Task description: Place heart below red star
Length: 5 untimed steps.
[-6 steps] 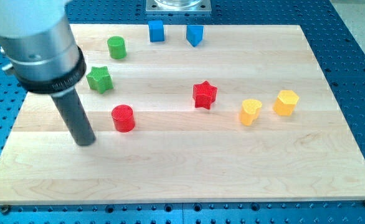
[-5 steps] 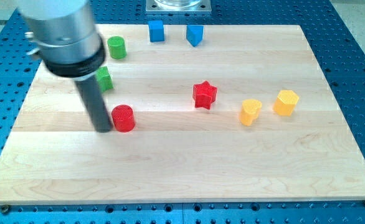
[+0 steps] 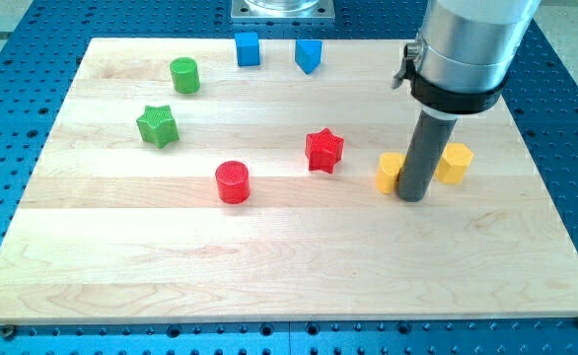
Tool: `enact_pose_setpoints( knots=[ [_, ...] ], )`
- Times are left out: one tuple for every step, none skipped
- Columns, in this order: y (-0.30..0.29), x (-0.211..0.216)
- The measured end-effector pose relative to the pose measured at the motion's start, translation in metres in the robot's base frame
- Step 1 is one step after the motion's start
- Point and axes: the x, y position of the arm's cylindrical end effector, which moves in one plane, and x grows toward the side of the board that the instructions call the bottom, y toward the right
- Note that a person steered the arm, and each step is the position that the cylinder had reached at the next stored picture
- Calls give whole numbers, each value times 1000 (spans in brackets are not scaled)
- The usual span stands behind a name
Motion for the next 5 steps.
enact_pose_setpoints(
  knots=[
    [8,-19],
    [-53,-21],
    [-56,-2],
    [-151,35],
    [-168,-20]
  ],
)
